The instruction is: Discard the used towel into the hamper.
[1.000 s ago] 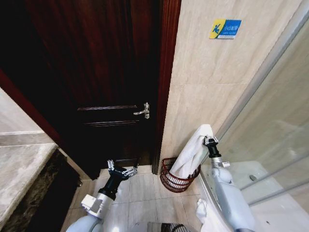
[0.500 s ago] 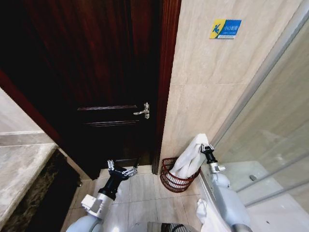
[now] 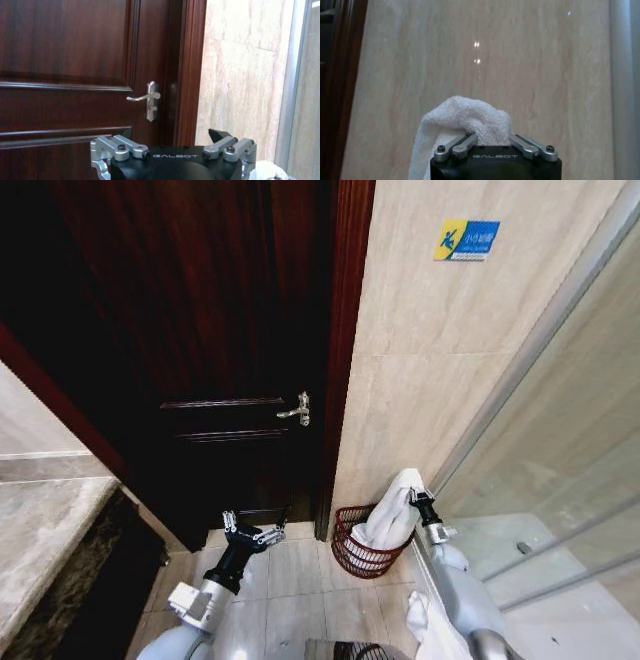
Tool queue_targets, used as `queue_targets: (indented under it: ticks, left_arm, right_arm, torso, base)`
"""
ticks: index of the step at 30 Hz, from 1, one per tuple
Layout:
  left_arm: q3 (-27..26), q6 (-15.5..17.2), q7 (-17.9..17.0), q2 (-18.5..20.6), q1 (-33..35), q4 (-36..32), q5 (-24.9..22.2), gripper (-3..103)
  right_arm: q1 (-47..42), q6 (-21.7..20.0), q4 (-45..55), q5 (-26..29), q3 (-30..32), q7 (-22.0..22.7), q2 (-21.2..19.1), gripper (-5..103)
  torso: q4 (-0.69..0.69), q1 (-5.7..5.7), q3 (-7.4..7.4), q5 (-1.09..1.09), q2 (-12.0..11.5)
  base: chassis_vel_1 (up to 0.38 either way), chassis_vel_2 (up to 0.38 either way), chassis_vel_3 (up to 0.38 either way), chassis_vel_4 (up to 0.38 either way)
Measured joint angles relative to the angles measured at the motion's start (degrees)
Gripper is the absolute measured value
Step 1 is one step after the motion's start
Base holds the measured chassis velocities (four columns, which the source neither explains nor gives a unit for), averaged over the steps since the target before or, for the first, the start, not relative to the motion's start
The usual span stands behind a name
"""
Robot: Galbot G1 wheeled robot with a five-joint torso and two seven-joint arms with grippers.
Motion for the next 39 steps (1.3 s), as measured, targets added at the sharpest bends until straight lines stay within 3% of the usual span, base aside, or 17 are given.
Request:
queue_targets:
  ticks: [14,27,33,35,39]
  left_arm:
    - [0.0,0.0,0.0,-0.01,0.0,0.0,0.0,100]
    - [0.0,0.0,0.0,0.0,0.0,0.0,0.0,100]
    - [0.0,0.0,0.0,-0.01,0.0,0.0,0.0,100]
    - [0.0,0.0,0.0,-0.01,0.0,0.0,0.0,100]
    - [0.0,0.0,0.0,0.0,0.0,0.0,0.0,100]
  right_arm:
    - [4.42,-0.03,-14.35,-0.98,0.47,-5.22,2.15,8]
    - [3.99,-0.57,-17.19,-6.2,0.52,-1.53,4.17,8]
    - [1.22,-4.64,-16.38,-9.48,0.55,0.85,4.3,8]
    - [-0.17,-8.29,-16.12,-9.85,0.54,0.56,3.94,8]
    - [-0.68,-9.76,-16.47,-8.92,0.48,-0.4,3.67,8]
  torso:
    - [0.01,0.0,0.0,0.0,0.0]
    - [0.01,0.0,0.0,0.0,0.0]
    - [-0.01,0.0,0.0,0.01,0.0]
    - [0.0,-0.01,-0.01,0.0,0.0]
    - [0.0,-0.01,-0.01,-0.01,0.01]
  base:
    - [0.0,0.0,0.0,0.0]
    - [0.0,0.0,0.0,0.0]
    - [0.0,0.0,0.0,0.0]
    - [0.0,0.0,0.0,0.0]
    - [0.0,0.0,0.0,0.0]
